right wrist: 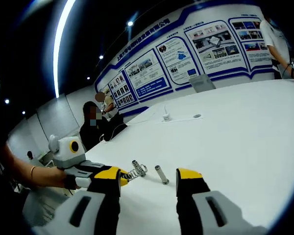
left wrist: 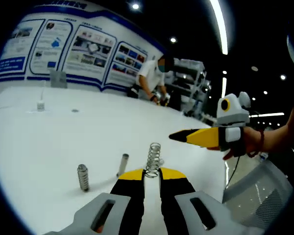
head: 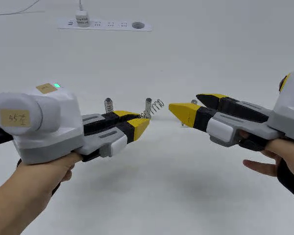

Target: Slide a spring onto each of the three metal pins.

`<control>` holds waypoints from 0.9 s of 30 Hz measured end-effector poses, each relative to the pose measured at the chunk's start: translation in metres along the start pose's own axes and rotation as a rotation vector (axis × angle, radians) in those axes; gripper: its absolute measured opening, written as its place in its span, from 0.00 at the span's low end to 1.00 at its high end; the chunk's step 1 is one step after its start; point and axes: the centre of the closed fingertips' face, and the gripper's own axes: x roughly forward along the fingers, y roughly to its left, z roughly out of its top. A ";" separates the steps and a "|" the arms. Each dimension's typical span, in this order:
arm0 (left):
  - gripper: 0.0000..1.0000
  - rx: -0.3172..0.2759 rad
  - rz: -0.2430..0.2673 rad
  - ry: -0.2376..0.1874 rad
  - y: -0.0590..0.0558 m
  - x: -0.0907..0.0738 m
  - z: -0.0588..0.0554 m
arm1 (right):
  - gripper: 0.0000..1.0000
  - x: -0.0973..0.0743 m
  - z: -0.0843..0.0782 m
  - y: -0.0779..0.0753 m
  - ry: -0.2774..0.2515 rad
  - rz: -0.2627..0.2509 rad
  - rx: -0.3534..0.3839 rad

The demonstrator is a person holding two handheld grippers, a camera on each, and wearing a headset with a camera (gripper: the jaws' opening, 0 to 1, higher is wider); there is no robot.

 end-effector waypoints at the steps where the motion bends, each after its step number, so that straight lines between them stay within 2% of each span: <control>1: 0.10 -0.041 -0.012 -0.023 -0.003 0.000 0.003 | 0.46 0.002 0.000 0.002 -0.002 0.010 0.011; 5: 0.10 -0.135 -0.038 -0.082 -0.007 -0.004 0.012 | 0.43 0.007 0.002 0.014 -0.011 0.059 0.077; 8: 0.10 -0.174 -0.050 -0.119 -0.007 -0.007 0.017 | 0.41 0.011 0.003 0.018 -0.015 0.073 0.096; 17: 0.10 -0.158 -0.076 -0.133 -0.014 -0.012 0.021 | 0.34 0.021 0.005 0.033 -0.006 0.139 0.193; 23: 0.10 -0.146 -0.106 -0.158 -0.021 -0.016 0.027 | 0.29 0.024 0.009 0.039 -0.015 0.177 0.296; 27: 0.10 -0.144 -0.122 -0.171 -0.025 -0.017 0.030 | 0.25 0.024 0.010 0.041 -0.013 0.192 0.322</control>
